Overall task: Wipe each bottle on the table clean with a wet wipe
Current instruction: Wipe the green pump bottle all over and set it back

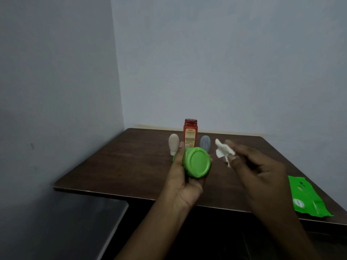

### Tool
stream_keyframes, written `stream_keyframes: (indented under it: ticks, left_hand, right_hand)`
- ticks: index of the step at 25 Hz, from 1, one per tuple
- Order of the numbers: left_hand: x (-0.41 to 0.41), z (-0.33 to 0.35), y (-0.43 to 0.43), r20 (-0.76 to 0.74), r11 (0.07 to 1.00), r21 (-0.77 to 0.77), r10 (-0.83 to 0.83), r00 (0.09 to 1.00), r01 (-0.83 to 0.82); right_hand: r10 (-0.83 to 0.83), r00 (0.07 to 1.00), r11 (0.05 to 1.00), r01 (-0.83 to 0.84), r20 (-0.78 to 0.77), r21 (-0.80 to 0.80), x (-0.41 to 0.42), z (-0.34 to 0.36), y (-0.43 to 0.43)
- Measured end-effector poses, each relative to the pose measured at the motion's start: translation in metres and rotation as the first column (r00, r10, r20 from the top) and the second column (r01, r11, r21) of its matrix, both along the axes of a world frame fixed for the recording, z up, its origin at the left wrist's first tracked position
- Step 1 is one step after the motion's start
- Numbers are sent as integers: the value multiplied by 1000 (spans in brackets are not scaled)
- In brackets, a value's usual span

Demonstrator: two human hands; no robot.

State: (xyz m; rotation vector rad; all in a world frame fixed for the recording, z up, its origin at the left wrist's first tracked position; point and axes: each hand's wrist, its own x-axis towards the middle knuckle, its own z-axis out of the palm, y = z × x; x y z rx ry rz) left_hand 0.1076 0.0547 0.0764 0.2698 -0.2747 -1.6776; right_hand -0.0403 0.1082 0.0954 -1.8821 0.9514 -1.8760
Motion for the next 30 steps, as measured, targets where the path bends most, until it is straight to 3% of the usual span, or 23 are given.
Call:
stream_keyframes:
  ticks: [3,6,12,16,21,26,30]
  left_hand:
    - [4,10,30,-46,999,35,-33,998,34]
    - [11,10,47,-14,993,63,-94,995,95]
    - [29,17,48,61,985,91,-150,987,145]
    - [21,13,65,9,991,35,-127,992,127]
    - [22,22,66,111,999,7,31,993,-32]
    - [27,21,67,36,999,-5,-45,998,45]
    - [18,10,75,52,1000,-7,13,999,-12]
  right_hand:
    - [-297,891,906,149,-344,-395,11,-7,15]
    - [-377,815,842,103,-441,-530,33,-19,15]
    - [-385,745,802,-21,-545,-596,41,-24,29]
    - [-401,778,810,54,-485,-583,45,-21,32]
    - [-435,803,825,174,-407,-537,39,-20,28]
    - [-348,799,817,2,-490,-577,43,-16,40]
    - [-388,812,811,76,-436,-580,41,-16,35]
